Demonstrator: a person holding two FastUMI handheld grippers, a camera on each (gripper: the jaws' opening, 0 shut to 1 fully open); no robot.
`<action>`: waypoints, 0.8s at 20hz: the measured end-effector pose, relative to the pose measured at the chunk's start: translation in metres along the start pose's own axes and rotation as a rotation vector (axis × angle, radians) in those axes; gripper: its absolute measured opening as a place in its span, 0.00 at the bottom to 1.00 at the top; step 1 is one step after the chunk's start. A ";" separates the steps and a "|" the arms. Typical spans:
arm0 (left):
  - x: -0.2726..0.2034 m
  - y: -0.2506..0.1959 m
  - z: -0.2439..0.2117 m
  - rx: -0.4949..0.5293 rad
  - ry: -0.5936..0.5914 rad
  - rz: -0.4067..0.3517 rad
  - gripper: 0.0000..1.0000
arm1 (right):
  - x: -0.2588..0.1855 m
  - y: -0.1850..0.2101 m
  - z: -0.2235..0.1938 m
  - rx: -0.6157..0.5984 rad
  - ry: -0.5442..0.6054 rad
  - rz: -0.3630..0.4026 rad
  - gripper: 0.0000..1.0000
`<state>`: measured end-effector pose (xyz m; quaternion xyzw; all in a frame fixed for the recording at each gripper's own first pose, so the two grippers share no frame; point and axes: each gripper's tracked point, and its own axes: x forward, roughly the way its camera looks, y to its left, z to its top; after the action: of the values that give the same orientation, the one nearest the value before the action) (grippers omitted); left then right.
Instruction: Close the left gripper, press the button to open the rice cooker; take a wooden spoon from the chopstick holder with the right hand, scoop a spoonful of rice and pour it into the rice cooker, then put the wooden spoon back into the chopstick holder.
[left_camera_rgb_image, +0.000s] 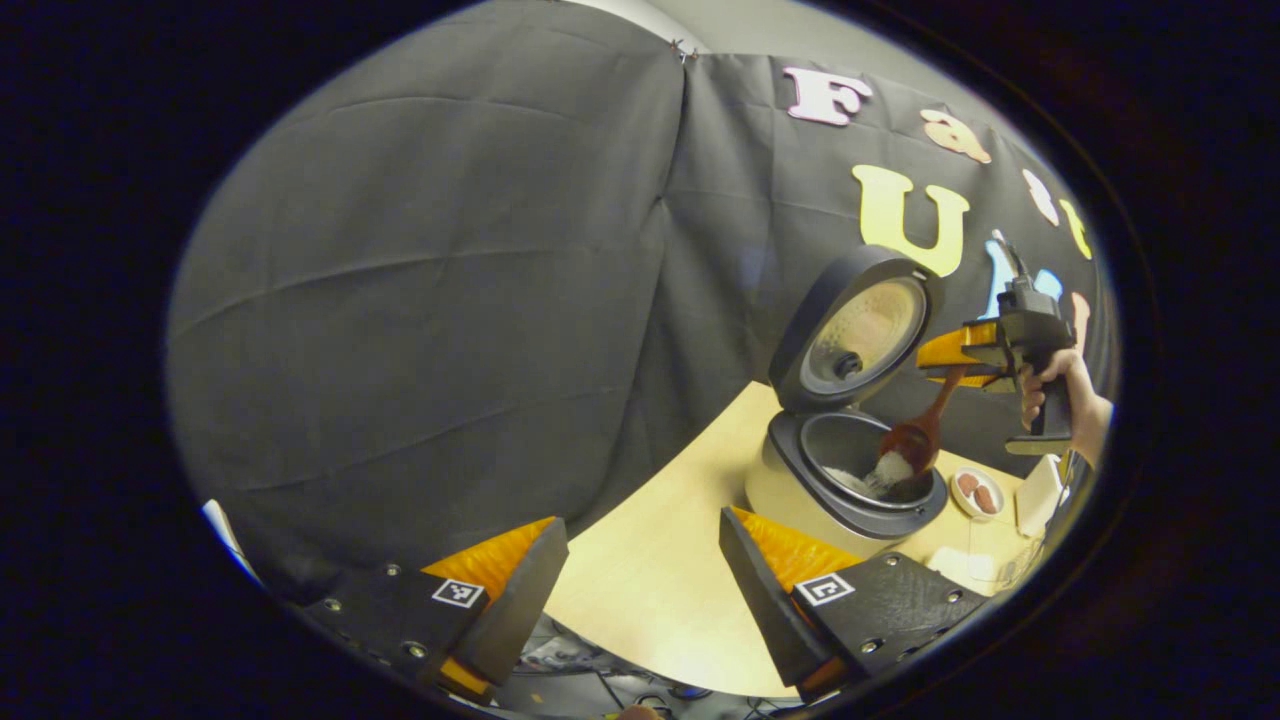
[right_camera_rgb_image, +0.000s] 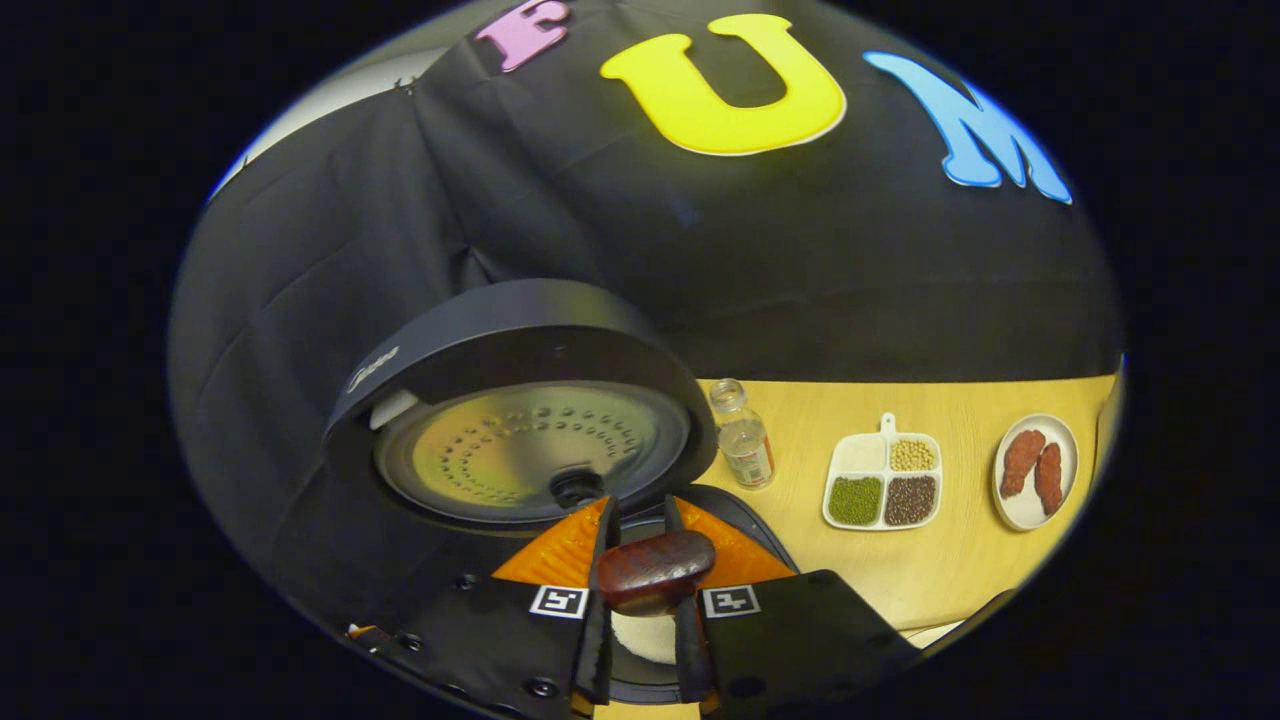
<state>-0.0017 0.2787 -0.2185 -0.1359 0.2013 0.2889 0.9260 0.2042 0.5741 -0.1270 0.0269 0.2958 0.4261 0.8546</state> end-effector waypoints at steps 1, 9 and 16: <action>-0.001 -0.001 0.000 0.003 -0.001 0.000 0.97 | 0.000 0.005 -0.001 -0.031 -0.006 0.009 0.27; -0.003 -0.002 -0.004 0.018 0.000 -0.006 0.97 | -0.004 0.031 -0.023 -0.320 -0.014 0.046 0.24; -0.010 -0.005 -0.005 0.038 -0.001 -0.001 0.97 | -0.019 0.054 -0.042 -0.507 -0.031 0.053 0.28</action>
<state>-0.0078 0.2678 -0.2173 -0.1183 0.2064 0.2844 0.9287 0.1349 0.5852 -0.1364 -0.1738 0.1655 0.5084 0.8270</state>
